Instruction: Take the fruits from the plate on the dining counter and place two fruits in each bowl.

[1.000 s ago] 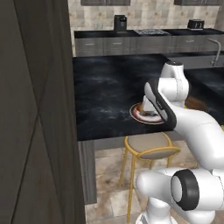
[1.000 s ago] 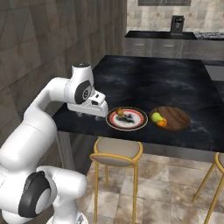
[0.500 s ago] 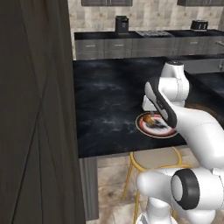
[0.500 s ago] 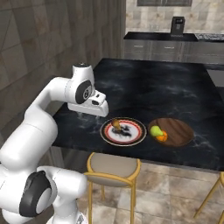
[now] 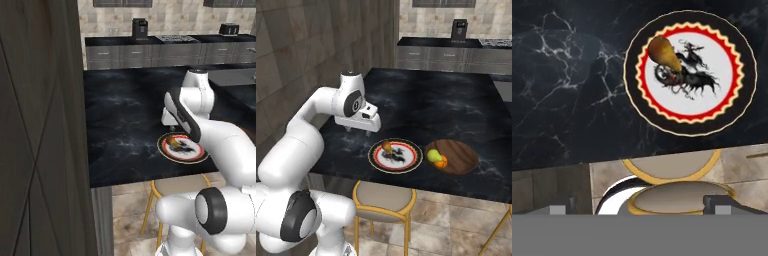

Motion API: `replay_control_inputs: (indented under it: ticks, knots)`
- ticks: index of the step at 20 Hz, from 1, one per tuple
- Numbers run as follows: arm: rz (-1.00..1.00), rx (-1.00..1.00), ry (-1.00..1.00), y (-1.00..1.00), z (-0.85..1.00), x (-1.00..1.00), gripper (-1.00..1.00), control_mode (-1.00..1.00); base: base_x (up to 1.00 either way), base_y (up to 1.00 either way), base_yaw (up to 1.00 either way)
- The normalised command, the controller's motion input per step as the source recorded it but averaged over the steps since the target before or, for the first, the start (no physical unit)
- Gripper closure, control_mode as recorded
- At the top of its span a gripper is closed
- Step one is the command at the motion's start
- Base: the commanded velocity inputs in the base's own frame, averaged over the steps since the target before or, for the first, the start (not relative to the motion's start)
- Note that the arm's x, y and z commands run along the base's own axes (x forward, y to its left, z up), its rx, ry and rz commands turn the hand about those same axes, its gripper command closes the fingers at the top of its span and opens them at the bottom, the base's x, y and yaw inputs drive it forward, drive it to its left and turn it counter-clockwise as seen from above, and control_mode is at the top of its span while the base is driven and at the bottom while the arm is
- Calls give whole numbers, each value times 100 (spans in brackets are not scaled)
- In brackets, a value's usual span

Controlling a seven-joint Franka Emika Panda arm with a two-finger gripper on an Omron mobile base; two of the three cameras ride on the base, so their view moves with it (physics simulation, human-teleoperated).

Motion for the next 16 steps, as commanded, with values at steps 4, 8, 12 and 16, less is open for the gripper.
replay_control_inputs:
  ticks: [4,8,12,16]
  knots:
    - [0,0,5,0,-12,99,-100,-100,0,0,0]
    - [0,0,3,-27,-41,100,-100,-100,0,0,0]
    - [3,0,4,-29,-47,94,-100,-100,0,0,0]
    - [4,0,4,-22,-47,73,-100,-100,0,0,0]
